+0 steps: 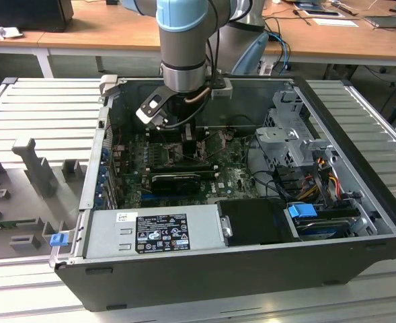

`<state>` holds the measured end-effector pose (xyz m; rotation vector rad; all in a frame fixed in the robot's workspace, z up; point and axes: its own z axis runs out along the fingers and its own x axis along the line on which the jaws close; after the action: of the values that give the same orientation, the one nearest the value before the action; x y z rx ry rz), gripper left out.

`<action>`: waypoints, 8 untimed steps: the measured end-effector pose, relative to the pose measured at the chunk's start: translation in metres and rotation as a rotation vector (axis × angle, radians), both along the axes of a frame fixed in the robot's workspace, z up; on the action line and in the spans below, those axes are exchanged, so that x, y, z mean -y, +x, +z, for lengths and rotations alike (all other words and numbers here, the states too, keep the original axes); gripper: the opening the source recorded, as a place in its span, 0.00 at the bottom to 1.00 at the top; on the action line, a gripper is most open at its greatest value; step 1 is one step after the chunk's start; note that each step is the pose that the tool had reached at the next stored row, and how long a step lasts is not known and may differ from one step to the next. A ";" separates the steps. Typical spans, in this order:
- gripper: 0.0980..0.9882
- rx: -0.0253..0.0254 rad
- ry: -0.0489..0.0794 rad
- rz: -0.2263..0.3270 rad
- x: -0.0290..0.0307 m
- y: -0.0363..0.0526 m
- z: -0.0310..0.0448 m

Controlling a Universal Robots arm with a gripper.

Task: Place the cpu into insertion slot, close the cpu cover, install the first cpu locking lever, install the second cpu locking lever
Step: 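Place the cpu into insertion slot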

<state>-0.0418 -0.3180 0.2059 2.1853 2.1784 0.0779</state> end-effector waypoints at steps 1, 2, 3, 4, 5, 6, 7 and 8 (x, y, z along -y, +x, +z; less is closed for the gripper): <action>0.48 -0.0001 0.000 0.000 -0.0002 0.0001 -0.0010; 0.48 -0.0001 0.000 0.000 -0.0003 0.0001 -0.0018; 0.48 -0.0001 0.000 0.000 -0.0003 0.0000 -0.0024; 0.48 -0.0002 0.000 0.000 -0.0003 0.0000 -0.0030; 0.48 -0.0002 0.000 0.000 -0.0003 0.0000 -0.0032; 0.48 -0.0001 0.000 0.000 -0.0003 0.0000 -0.0033; 0.48 -0.0001 0.000 0.000 -0.0003 0.0000 -0.0034; 0.48 -0.0001 0.000 0.000 -0.0003 0.0000 -0.0035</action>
<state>-0.0419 -0.3177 0.2024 2.1851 2.1785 0.0776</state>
